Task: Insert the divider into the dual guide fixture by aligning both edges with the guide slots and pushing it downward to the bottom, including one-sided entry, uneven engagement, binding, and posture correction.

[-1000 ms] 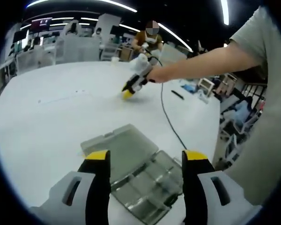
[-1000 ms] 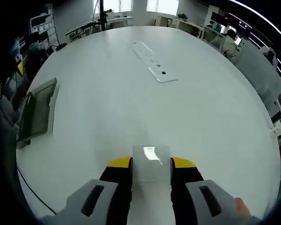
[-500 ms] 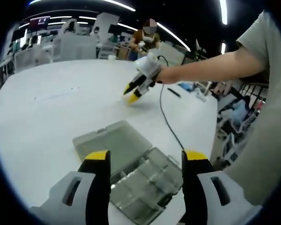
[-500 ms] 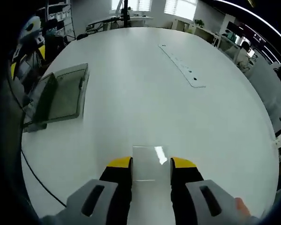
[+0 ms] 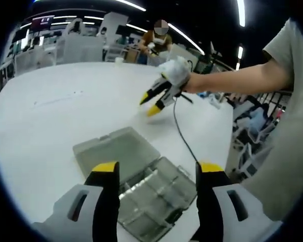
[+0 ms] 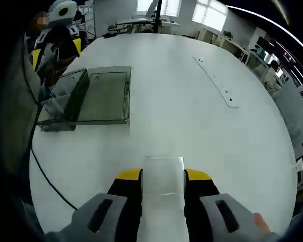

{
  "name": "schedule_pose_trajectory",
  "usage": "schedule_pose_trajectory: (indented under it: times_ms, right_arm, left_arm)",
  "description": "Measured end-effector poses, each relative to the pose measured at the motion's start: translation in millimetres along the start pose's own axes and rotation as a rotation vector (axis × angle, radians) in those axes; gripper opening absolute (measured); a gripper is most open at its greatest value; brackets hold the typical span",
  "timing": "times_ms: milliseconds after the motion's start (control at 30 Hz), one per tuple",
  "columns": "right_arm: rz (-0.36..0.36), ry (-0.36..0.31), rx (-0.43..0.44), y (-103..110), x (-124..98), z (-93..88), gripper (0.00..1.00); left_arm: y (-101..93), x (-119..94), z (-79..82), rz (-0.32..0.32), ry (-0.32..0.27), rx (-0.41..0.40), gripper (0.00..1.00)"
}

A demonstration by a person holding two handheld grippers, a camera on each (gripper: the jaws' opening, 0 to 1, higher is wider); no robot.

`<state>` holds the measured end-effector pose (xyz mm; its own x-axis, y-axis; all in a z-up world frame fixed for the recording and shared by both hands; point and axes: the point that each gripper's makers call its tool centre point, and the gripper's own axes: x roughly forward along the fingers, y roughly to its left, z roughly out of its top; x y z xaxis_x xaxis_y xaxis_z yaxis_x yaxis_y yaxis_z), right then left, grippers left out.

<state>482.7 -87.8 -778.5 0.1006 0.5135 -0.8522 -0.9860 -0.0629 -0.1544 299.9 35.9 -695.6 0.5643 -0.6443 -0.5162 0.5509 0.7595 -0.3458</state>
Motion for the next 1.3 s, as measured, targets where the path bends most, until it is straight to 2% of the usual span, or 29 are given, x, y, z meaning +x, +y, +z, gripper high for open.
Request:
schedule_pose_trajectory:
  times_ms: [133,567,767,1067,1200,1300]
  right_arm:
    - [0.002,-0.004,-0.035,15,-6,3.5,0.27]
    - [0.02,-0.025,-0.042,65,-22,4.6,0.27]
    - [0.023,-0.051,-0.028,88,-33,12.4,0.27]
    - [0.004,-0.084,-0.03,109,-50,26.2,0.27]
    - [-0.005,-0.104,-0.039,118,-58,35.4,0.27]
    - [-0.009,-0.114,-0.051,126,-62,41.6,0.27]
  left_arm:
    - [-2.7,2,-0.9,-0.005,0.002,-0.001,0.58]
    - [-10.3,11,-1.3,-0.025,0.0,-0.022,0.55]
    - [-16.8,20,4.8,-0.044,-0.01,-0.068,0.5]
    - [-34.8,43,18.2,-0.085,-0.018,-0.112,0.43]
    - [-42.4,54,24.4,-0.102,-0.023,-0.155,0.41]
    - [-47.5,59,28.4,-0.125,-0.033,-0.22,0.39]
